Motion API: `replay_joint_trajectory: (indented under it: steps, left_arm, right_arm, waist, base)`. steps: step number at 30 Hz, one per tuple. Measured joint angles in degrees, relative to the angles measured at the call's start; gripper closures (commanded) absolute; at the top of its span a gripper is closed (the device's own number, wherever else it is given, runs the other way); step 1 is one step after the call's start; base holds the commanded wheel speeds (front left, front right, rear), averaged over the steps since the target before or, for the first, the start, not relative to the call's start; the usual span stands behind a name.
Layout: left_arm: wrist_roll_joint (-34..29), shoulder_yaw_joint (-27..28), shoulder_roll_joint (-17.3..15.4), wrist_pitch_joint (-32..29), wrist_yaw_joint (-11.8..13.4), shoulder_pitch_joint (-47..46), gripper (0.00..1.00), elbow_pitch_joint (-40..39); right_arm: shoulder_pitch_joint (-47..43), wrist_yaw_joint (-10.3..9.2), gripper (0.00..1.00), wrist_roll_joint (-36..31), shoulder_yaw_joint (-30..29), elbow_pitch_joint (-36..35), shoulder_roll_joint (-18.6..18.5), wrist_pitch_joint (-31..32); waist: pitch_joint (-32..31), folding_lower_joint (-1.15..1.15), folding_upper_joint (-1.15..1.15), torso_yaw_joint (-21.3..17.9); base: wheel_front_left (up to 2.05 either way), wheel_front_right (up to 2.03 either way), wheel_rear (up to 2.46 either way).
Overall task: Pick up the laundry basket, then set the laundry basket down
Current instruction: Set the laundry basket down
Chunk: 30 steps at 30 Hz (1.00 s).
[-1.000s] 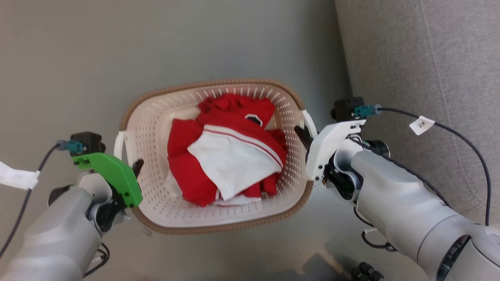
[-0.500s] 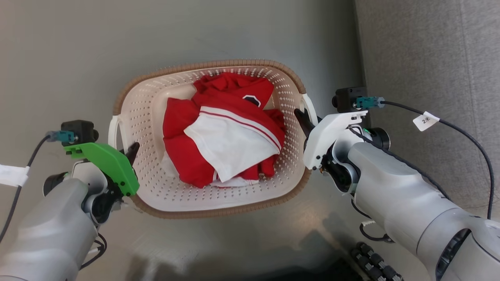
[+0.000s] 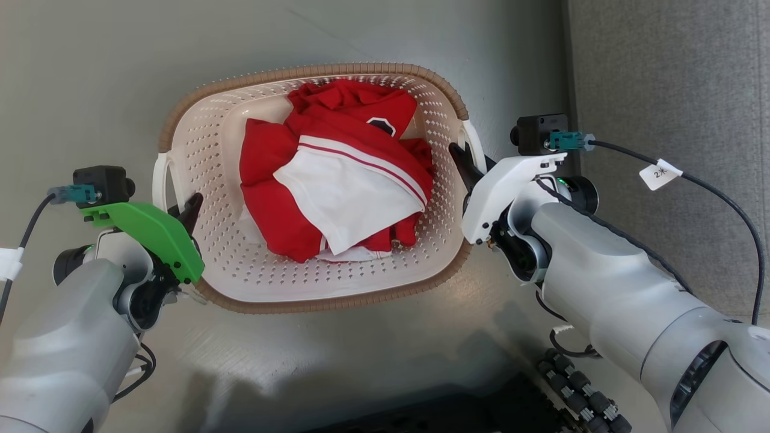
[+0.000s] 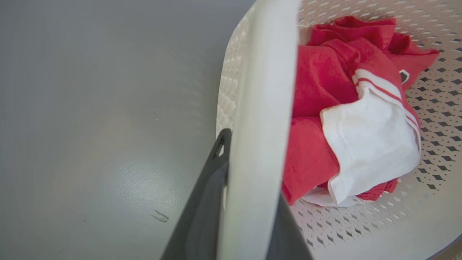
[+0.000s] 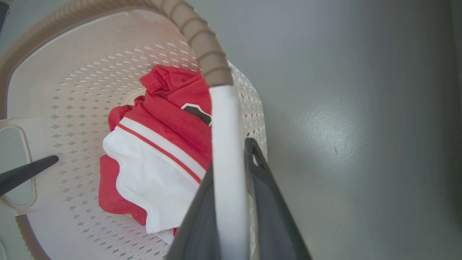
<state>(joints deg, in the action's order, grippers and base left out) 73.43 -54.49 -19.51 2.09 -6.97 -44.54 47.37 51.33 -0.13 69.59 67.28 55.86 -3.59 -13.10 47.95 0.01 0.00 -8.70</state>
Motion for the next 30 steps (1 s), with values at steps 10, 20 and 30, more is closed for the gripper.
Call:
replay_joint_trajectory:
  steps: [10,20,30]
  left_arm:
    - [0.02,-1.16,-0.32,0.91,0.0,-0.21,1.0,-0.07]
    - [0.47,-1.53,-0.81,0.97,0.0,-0.29,1.0,-0.19]
    - [1.6,-2.26,-0.97,0.38,-0.1,-0.37,0.0,-0.43]
  right_arm:
    - [0.71,0.01,1.0,0.45,0.47,-0.3,0.0,-0.48]
    - [0.72,0.01,1.0,1.08,1.11,-0.57,0.0,-0.57]
    - [0.72,-0.87,0.0,2.24,1.3,-0.37,0.04,-0.83]
  waist:
    - [2.04,0.0,0.0,0.08]
    - [2.63,0.0,0.0,0.1]
    - [2.75,0.0,0.0,-0.21]
  base:
    - [0.0,0.0,0.0]
    - [0.0,0.0,0.0]
    - [0.0,0.0,0.0]
